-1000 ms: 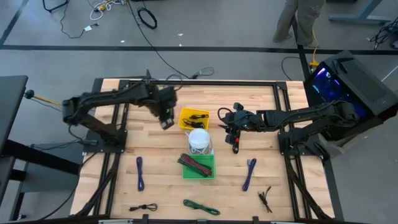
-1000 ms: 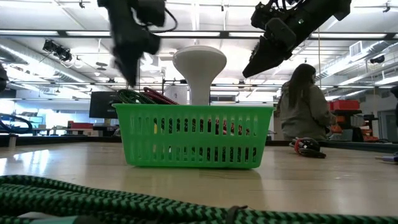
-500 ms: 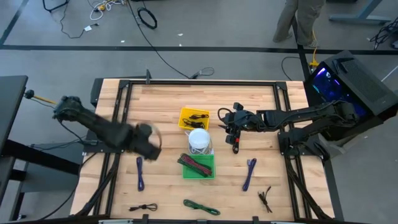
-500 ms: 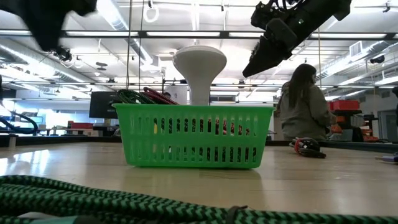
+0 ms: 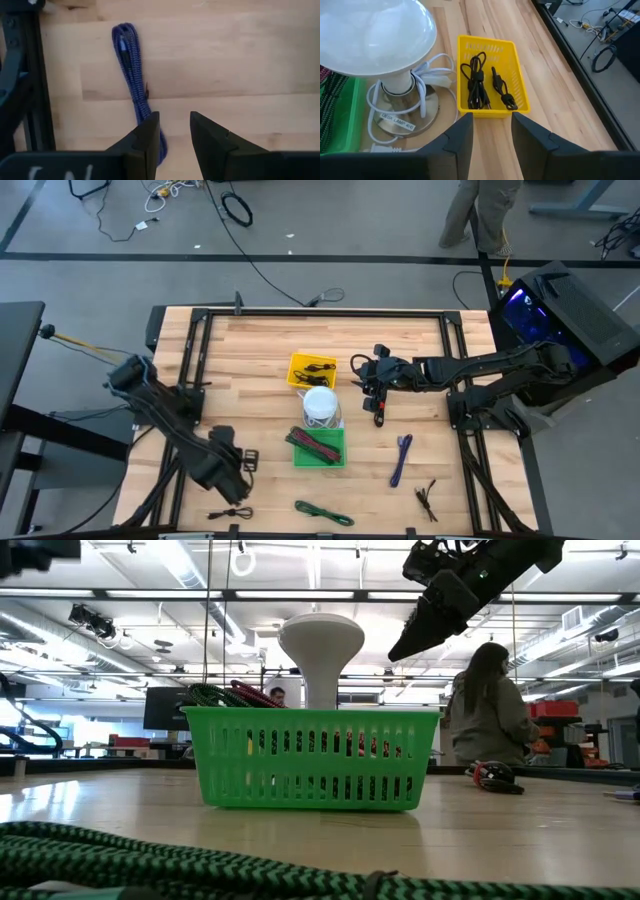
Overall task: Pick & Place USB Port
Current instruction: Put the left violet and black USB cable into the green bin
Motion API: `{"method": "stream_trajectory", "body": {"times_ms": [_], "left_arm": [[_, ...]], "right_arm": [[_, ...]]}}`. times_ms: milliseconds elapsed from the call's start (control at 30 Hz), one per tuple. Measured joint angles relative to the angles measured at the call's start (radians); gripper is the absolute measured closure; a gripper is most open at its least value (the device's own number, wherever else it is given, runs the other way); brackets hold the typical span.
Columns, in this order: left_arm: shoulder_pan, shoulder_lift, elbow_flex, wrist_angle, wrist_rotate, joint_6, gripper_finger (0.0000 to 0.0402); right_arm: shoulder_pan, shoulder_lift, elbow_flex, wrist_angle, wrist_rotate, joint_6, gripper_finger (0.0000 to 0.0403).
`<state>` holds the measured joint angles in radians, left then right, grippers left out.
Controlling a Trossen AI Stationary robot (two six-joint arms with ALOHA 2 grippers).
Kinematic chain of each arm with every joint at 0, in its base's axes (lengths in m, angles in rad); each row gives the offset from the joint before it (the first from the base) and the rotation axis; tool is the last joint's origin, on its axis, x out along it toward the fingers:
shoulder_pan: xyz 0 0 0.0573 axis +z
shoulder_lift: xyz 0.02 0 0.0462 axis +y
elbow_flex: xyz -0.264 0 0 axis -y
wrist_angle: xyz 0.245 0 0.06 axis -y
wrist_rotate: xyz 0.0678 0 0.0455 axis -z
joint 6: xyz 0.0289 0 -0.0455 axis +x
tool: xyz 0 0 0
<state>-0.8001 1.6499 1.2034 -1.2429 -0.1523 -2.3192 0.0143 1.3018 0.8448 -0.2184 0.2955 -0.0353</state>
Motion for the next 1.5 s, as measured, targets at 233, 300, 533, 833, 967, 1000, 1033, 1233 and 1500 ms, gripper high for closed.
{"method": "stream_trajectory", "body": {"times_ms": [233,300,533,833,967,1000,1033,1233,1500], "left_arm": [[0.005,0.087,0.0,0.056,0.09,-0.015,0.0287],[0.004,0.103,0.0,0.061,0.089,-0.016,0.0287],[-0.006,0.127,0.0,0.066,0.112,-0.023,0.0287],[-0.026,0.161,0.0,0.084,0.118,-0.004,0.0287],[-0.025,0.168,0.002,0.103,0.113,0.012,0.0287],[-0.031,0.177,0.001,0.078,0.105,0.009,0.0287],[-0.038,0.19,0.0,0.062,0.095,0.008,0.0287],[-0.045,0.216,0.0,0.058,0.183,0.011,0.0287],[-0.024,0.216,0.0,0.096,0.103,0.012,0.0287]], "right_arm": [[0.002,0.0,-0.002,-0.003,-0.005,0.0,0.0268],[0.003,0.0,-0.009,0.001,-0.018,0.0,0.0268],[0.002,0.0,-0.087,0.073,-0.026,-0.001,0.0268],[0.003,0.0,-0.1,0.085,-0.026,0.0,0.0268],[0.003,0.0,-0.1,0.106,-0.026,-0.004,0.0268],[0.003,0.0,-0.1,0.111,-0.027,-0.002,0.0268],[0.003,0.0,-0.1,0.114,-0.027,0.001,0.0268],[0.02,0.0,-0.1,0.115,-0.027,0.004,0.0268],[0.044,0.0,-0.1,0.139,-0.026,0.011,0.0268]]}}
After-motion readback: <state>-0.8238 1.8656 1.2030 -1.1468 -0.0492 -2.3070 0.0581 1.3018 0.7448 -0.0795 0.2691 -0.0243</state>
